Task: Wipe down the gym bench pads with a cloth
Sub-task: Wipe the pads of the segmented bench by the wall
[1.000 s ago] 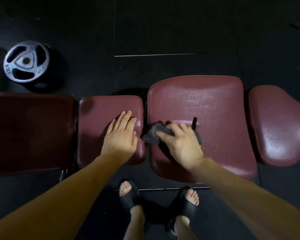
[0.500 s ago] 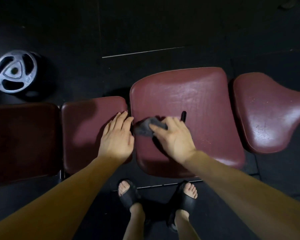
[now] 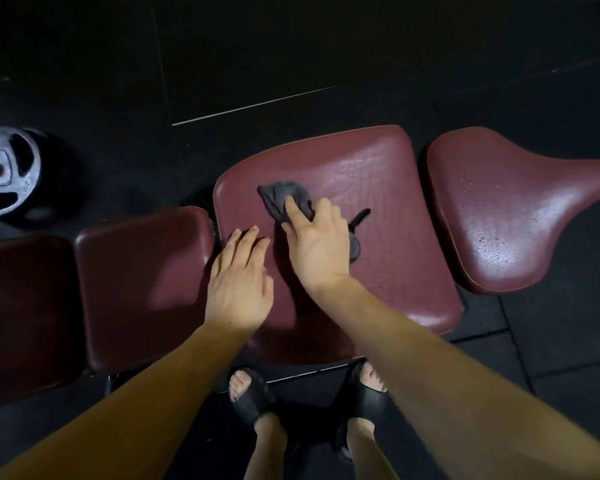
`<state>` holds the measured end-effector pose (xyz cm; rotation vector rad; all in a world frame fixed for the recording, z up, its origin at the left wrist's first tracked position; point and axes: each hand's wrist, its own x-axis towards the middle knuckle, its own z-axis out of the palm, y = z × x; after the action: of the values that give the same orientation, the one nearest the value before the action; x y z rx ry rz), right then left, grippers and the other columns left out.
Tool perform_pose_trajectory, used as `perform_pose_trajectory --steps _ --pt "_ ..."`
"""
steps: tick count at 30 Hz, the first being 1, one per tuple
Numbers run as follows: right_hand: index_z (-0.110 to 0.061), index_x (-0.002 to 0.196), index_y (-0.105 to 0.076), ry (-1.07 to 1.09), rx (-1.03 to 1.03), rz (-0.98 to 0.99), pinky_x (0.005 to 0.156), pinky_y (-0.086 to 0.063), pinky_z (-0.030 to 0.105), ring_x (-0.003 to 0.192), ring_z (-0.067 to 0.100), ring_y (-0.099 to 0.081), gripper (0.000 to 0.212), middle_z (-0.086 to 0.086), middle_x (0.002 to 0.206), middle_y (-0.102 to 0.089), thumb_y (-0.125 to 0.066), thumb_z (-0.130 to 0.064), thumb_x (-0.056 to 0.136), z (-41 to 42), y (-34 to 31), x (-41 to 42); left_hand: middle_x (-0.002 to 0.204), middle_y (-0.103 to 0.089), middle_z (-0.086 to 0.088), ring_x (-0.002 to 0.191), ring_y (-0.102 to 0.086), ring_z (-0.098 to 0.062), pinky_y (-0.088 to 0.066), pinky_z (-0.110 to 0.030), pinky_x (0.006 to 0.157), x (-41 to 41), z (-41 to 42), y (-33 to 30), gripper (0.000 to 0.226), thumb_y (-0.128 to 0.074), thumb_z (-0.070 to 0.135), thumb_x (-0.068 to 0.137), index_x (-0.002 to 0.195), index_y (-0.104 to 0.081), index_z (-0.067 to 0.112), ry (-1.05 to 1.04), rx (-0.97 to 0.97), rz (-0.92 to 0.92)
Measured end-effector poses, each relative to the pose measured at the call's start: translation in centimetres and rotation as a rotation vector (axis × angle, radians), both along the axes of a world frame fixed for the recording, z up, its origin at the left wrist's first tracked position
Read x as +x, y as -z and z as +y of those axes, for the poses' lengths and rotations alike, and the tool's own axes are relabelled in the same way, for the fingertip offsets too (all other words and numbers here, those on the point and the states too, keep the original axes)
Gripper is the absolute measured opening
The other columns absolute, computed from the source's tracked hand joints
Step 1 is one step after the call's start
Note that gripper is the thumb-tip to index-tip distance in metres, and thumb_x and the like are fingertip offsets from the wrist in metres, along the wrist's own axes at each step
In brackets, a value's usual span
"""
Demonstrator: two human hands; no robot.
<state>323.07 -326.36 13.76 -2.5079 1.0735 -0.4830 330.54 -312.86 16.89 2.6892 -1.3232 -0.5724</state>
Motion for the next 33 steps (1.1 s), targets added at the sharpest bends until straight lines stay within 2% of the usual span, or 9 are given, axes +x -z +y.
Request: perform_pose_trajectory --steps 3,7,11,15,19,23,26,28,33 --pt "-0.022 0.13 -0.071 -0.162 -0.093 -0.001 0.06 -0.049 0.045 0.077 0.039 -0.054 0.037 0.017 0.093 -0.054 -0.063 -0.033 0.096 -5.6 1.3 -3.2 0.163 -0.037 -0.004 0.154 -0.024 -0.025 -0.027 -0.048 0.123 0.0 -0.6 0.0 0.063 -0.034 0.029 0.089 0.149 -0.05 0.016 0.078 0.011 -0.049" --pt "-0.026 0.135 -0.068 0.31 -0.015 0.057 0.076 -0.053 0.05 0.091 0.046 -0.055 0.041 0.023 0.104 -0.055 -0.057 -0.038 0.098 -13.8 3.7 -9.1 0.169 -0.024 0.0 0.158 -0.012 -0.022 -0.018 -0.049 0.127 -0.1 -3.2 0.4 0.062 -0.039 0.025 0.094 0.156 -0.041 0.022 0.145 0.001 -0.058" --pt "-0.027 0.142 -0.062 0.712 0.143 0.145 0.09 -0.046 0.048 0.104 0.043 -0.053 0.043 0.02 0.115 -0.051 -0.054 -0.037 0.1 -12.7 3.3 -6.9 0.172 -0.01 0.005 0.159 -0.003 -0.018 -0.013 -0.049 0.128 -0.5 -6.0 0.9 0.059 -0.035 0.031 0.101 0.16 -0.031 0.031 0.084 0.056 -0.054" --pt "-0.018 0.136 -0.065 0.342 0.096 0.007 0.073 -0.046 0.042 0.085 0.038 -0.053 0.041 0.019 0.101 -0.054 -0.057 -0.033 0.099 -7.2 1.4 -2.5 0.173 -0.005 0.003 0.159 0.0 -0.021 -0.01 -0.053 0.128 -0.7 -5.9 1.2 0.06 -0.036 0.031 0.102 0.161 -0.027 0.031 0.106 0.092 -0.041" --pt "-0.018 0.131 -0.07 -0.056 -0.056 0.03 0.057 -0.05 0.043 0.075 0.039 -0.054 0.038 0.017 0.091 -0.054 -0.059 -0.033 0.098 -11.0 1.6 -6.1 0.173 -0.004 0.002 0.159 0.002 -0.022 -0.009 -0.054 0.127 -0.4 -6.0 1.1 0.062 -0.039 0.028 0.102 0.162 -0.026 0.029 0.118 0.112 -0.031" --pt "-0.024 0.135 -0.067 0.246 -0.039 0.169 0.069 -0.053 0.049 0.09 0.044 -0.057 0.04 0.022 0.103 -0.055 -0.059 -0.035 0.098 -16.3 3.3 -11.9 0.173 0.001 0.003 0.159 0.006 -0.02 -0.004 -0.052 0.128 -0.3 -6.1 1.1 0.062 -0.036 0.029 0.103 0.163 -0.021 0.03 0.113 0.133 -0.021" --pt "-0.021 0.141 -0.062 0.437 0.039 0.259 0.082 -0.049 0.049 0.1 0.043 -0.055 0.043 0.021 0.111 -0.053 -0.055 -0.033 0.1 -14.1 3.4 -11.5 0.172 0.003 0.004 0.159 0.009 -0.02 -0.002 -0.052 0.128 -0.3 -6.0 1.3 0.063 -0.034 0.029 0.103 0.163 -0.017 0.031 0.123 0.14 -0.028" --pt "-0.02 0.136 -0.064 0.511 0.098 0.214 0.078 -0.048 0.045 0.094 0.041 -0.055 0.04 0.02 0.107 -0.053 -0.057 -0.033 0.098 -10.5 2.7 -9.4 0.172 0.002 0.003 0.159 0.009 -0.02 -0.002 -0.052 0.128 -0.4 -6.0 1.3 0.062 -0.034 0.029 0.104 0.163 -0.018 0.031 0.12 0.125 -0.022" --pt "-0.016 0.129 -0.07 0.056 0.025 0.08 0.061 -0.049 0.042 0.078 0.036 -0.055 0.038 0.015 0.094 -0.055 -0.059 -0.031 0.096 -3.6 0.3 -7.6 0.172 0.003 0.002 0.159 0.006 -0.022 -0.005 -0.054 0.128 0.0 -5.7 1.5 0.064 -0.039 0.03 0.104 0.164 -0.017 0.03 0.15 0.125 -0.028"
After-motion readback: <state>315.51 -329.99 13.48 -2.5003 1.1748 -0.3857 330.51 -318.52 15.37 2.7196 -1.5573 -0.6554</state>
